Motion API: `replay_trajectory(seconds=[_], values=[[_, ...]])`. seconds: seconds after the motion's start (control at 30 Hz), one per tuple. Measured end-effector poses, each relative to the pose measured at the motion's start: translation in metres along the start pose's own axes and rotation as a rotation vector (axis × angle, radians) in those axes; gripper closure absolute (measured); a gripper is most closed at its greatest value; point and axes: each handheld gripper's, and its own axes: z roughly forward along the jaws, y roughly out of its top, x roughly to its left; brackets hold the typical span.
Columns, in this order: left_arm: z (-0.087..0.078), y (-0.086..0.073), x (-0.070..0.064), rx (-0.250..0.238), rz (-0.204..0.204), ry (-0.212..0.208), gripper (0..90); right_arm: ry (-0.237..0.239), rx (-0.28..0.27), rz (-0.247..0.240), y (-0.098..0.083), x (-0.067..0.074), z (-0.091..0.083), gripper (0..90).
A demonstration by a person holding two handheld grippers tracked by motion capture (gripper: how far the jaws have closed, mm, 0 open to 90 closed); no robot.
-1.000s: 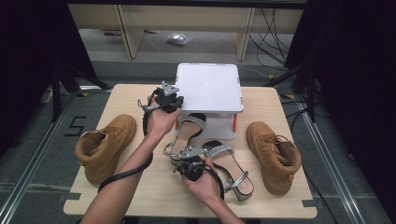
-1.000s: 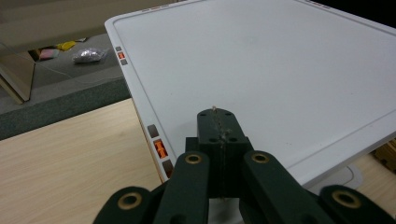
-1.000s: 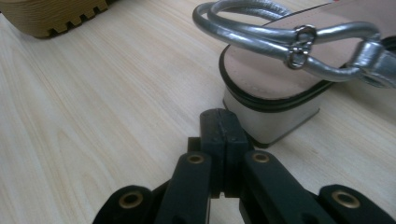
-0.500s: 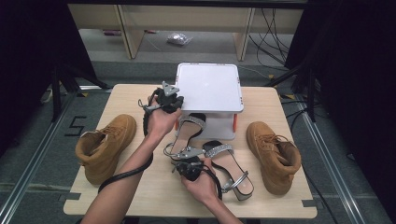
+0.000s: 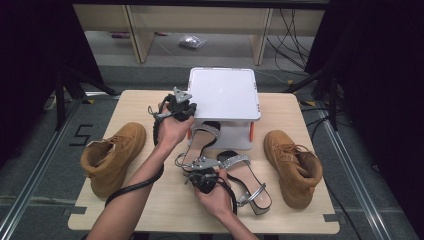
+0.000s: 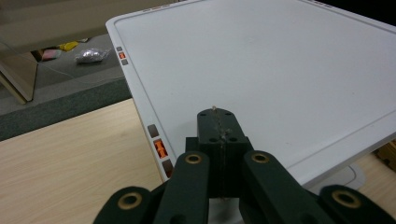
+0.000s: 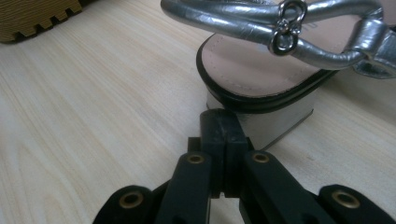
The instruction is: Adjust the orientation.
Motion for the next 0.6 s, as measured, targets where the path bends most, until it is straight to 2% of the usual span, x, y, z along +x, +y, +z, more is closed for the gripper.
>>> replay_trajectory(seconds=[0.13,0.2,0.23,0.3,0.4,0.57,0.6], values=[[0.0,0.0,0.0,0.0,-0.003,-0.001,89.7,-0.011,-0.009,0.005,0.002,-0.001,-0.003,90.0],[0.0,0.0,0.0,0.002,-0.002,0.0,89.7,-0.029,-0.026,-0.01,0.004,-0.003,-0.004,90.0],[0.0,0.0,0.0,0.002,-0.002,0.0,89.7,-0.059,-0.035,-0.016,0.007,-0.007,-0.007,90.0],[0.0,0.0,0.0,0.001,-0.002,0.001,89.7,-0.067,-0.033,-0.001,0.009,-0.012,-0.008,90.0],[0.0,0.0,0.0,0.0,-0.002,0.001,89.7,-0.063,-0.026,0.01,0.01,-0.013,-0.011,90.0],[0.0,0.0,0.0,0.0,-0.004,0.002,89.7,-0.005,-0.028,-0.014,0.005,0.001,-0.006,90.0],[0.0,0.0,0.0,0.0,-0.004,0.002,89.7,-0.005,-0.028,-0.014,0.005,0.001,-0.006,90.0]])
